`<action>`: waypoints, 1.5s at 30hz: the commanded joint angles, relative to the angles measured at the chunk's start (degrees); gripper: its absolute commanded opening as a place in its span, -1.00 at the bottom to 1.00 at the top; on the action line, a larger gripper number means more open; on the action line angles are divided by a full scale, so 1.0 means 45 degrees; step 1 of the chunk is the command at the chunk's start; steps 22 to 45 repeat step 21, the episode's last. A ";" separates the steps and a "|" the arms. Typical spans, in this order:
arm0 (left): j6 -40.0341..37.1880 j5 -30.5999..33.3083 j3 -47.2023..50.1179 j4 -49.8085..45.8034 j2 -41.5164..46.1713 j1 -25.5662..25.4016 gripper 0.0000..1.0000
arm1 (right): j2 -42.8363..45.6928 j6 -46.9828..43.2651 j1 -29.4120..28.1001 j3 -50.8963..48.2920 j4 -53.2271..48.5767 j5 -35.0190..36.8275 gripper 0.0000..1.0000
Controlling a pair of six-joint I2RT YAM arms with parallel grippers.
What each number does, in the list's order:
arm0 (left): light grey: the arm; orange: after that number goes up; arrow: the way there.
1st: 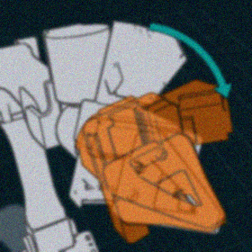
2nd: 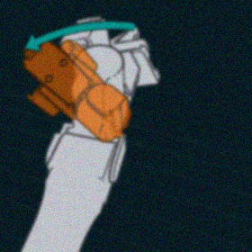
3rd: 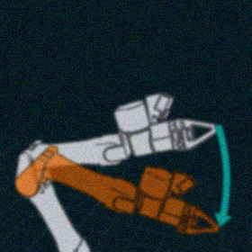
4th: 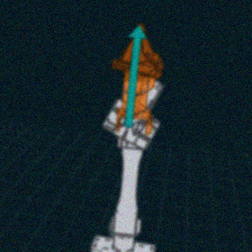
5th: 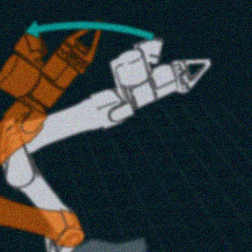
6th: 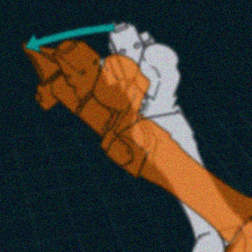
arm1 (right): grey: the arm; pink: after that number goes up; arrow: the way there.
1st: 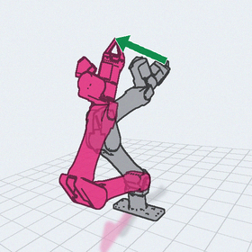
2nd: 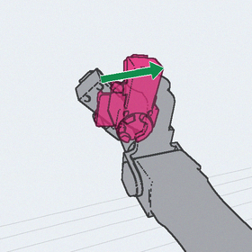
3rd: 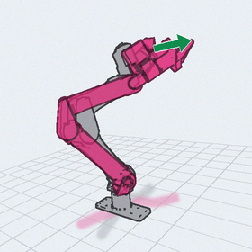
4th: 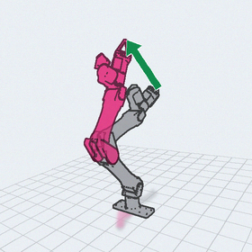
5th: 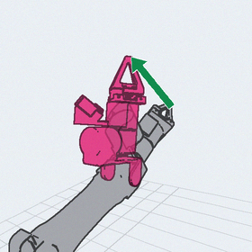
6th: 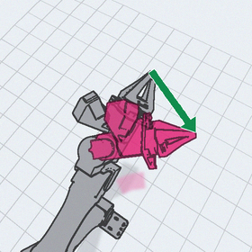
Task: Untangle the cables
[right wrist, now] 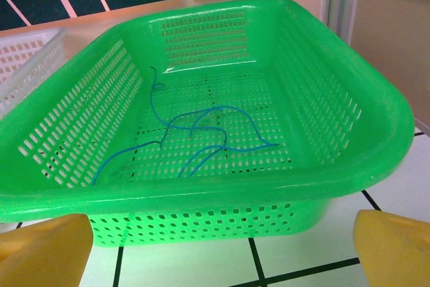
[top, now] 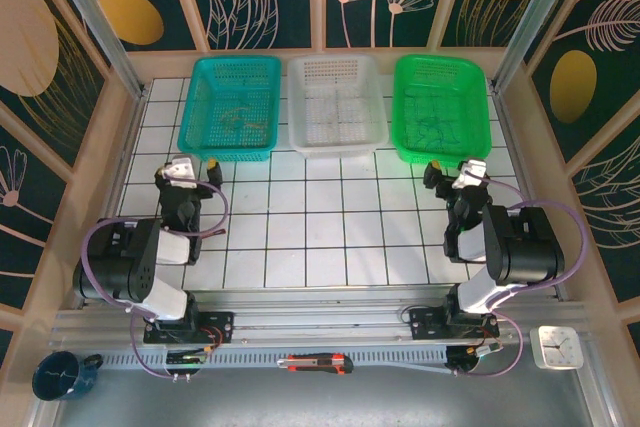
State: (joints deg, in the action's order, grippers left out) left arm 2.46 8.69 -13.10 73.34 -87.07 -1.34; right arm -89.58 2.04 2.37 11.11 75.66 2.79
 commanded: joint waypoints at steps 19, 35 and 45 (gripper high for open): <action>0.0418 -0.0366 -0.0110 -0.0113 -0.0025 0.0277 0.97 | -0.0002 -0.0141 -0.0394 0.0180 0.0358 0.0552 0.99; 0.0540 -0.0066 0.0216 0.0443 0.0036 0.0260 0.98 | 0.0005 -0.0113 -0.0396 0.0137 0.0389 0.0691 0.99; 0.0540 -0.0066 0.0216 0.0443 0.0036 0.0260 0.98 | 0.0005 -0.0113 -0.0396 0.0137 0.0389 0.0691 0.99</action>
